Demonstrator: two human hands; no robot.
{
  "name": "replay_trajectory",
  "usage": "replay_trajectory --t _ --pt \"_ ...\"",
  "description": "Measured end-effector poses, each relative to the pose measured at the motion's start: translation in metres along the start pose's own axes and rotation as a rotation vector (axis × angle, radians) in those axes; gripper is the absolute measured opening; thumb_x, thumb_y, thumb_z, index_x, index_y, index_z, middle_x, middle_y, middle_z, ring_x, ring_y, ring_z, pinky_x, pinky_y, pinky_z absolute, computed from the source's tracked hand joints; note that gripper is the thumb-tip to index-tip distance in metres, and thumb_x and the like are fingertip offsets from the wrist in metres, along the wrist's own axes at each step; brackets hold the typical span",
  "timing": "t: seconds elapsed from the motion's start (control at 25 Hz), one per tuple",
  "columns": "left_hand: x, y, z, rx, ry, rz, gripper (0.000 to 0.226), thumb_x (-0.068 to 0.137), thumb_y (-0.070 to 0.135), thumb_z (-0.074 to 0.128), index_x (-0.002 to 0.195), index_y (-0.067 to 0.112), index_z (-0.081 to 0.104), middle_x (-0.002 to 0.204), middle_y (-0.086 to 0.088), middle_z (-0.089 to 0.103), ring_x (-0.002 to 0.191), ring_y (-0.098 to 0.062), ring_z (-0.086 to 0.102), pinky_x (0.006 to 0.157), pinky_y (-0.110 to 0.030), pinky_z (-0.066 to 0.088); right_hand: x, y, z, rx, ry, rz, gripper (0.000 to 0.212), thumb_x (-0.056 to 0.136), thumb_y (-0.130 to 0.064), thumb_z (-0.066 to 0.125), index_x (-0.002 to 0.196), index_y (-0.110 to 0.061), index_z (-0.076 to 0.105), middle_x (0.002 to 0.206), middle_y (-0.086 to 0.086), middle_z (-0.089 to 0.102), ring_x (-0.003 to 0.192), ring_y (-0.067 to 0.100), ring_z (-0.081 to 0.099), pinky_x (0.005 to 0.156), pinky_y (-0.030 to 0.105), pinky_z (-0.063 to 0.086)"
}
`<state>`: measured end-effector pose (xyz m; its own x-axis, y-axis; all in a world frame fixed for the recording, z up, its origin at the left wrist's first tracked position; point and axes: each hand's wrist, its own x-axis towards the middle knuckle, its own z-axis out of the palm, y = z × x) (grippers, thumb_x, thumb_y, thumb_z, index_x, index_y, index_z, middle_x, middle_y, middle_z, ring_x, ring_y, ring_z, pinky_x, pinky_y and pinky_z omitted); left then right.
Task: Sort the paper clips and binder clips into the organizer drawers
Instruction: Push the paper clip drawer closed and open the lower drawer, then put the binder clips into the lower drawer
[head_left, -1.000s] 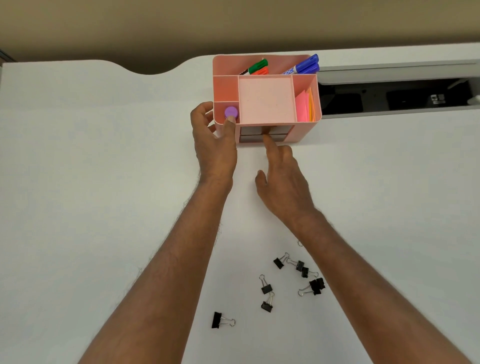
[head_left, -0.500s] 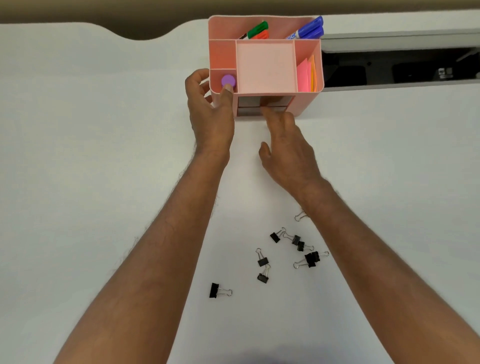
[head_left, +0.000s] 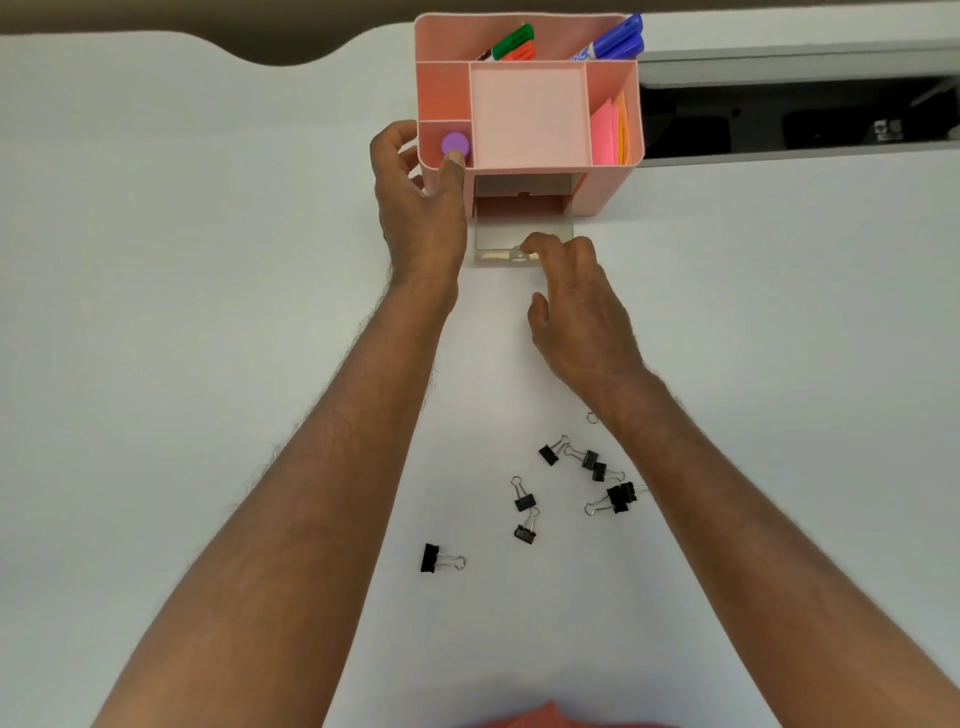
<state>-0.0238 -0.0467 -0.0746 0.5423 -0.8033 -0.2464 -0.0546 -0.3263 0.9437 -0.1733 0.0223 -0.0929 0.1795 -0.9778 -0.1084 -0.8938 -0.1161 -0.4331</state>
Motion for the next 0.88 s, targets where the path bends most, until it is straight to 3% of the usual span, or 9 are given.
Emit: replay_trajectory --t 0.16,0.28,0.4,0.48,0.6,0.76,0.88 --pt "0.0 0.002 0.0 0.006 -0.009 -0.035 0.045 0.094 0.046 0.066 0.13 0.031 0.043 0.135 0.007 0.054 0.115 -0.013 0.055 0.072 -0.009 0.046 -0.011 0.009 -0.005 0.136 -0.027 0.002 0.061 0.094 -0.008 0.057 0.148 -0.029 0.037 0.129 0.003 0.046 0.106 0.023 0.056 0.073 0.036 0.053" --pt "-0.008 -0.003 -0.009 0.05 -0.029 -0.071 0.056 0.092 0.049 0.066 0.138 0.028 0.042 0.141 0.003 0.052 0.121 -0.014 0.052 0.09 -0.023 0.05 -0.038 0.022 -0.006 0.093 -0.014 0.049 0.059 0.094 -0.015 0.059 0.148 -0.027 0.038 0.137 0.001 0.046 0.119 0.022 0.051 0.083 0.035 0.052" --pt "-0.041 -0.025 -0.034 0.173 -0.087 -0.036 0.047 0.096 0.043 0.062 0.137 0.026 0.047 0.139 0.004 0.051 0.13 -0.019 0.047 0.108 -0.038 0.045 -0.076 0.039 -0.007 0.03 -0.06 0.069 0.054 0.097 -0.016 0.056 0.149 -0.022 0.042 0.143 0.0 0.046 0.129 0.024 0.043 0.096 0.04 0.05" --pt "-0.076 -0.047 -0.057 0.31 -0.156 0.046 0.038 0.097 0.034 0.061 0.133 0.022 0.054 0.138 0.002 0.052 0.132 -0.02 0.044 0.111 -0.029 0.035 -0.099 0.05 -0.009 0.016 -0.111 0.075 0.054 0.099 -0.017 0.053 0.152 -0.021 0.039 0.148 -0.001 0.045 0.133 0.023 0.038 0.103 0.041 0.047" --pt "-0.132 -0.079 -0.093 0.607 -0.262 0.15 0.036 0.097 0.03 0.061 0.131 0.018 0.058 0.137 -0.002 0.053 0.132 -0.022 0.041 0.098 -0.011 0.019 -0.127 0.062 -0.015 0.098 -0.143 0.113 0.056 0.1 -0.017 0.052 0.154 -0.024 0.035 0.153 -0.004 0.041 0.139 0.02 0.036 0.108 0.039 0.043" --pt "-0.207 -0.103 -0.13 0.768 -0.327 0.104 0.036 0.094 0.034 0.062 0.129 0.024 0.058 0.132 0.0 0.047 0.126 -0.023 0.038 0.093 -0.033 0.045 -0.162 0.07 -0.022 0.204 -0.103 0.204 0.055 0.096 -0.017 0.061 0.147 -0.021 0.04 0.148 0.0 0.043 0.134 0.024 0.044 0.102 0.035 0.043" --pt "-0.248 -0.111 -0.147 0.86 -0.368 0.121 0.044 0.093 0.036 0.064 0.133 0.024 0.053 0.134 0.0 0.042 0.124 -0.023 0.037 0.088 -0.04 0.052 -0.189 0.067 -0.018 0.213 -0.103 0.254 0.056 0.091 -0.018 0.068 0.141 -0.018 0.043 0.139 0.002 0.048 0.127 0.026 0.048 0.1 0.039 0.048"
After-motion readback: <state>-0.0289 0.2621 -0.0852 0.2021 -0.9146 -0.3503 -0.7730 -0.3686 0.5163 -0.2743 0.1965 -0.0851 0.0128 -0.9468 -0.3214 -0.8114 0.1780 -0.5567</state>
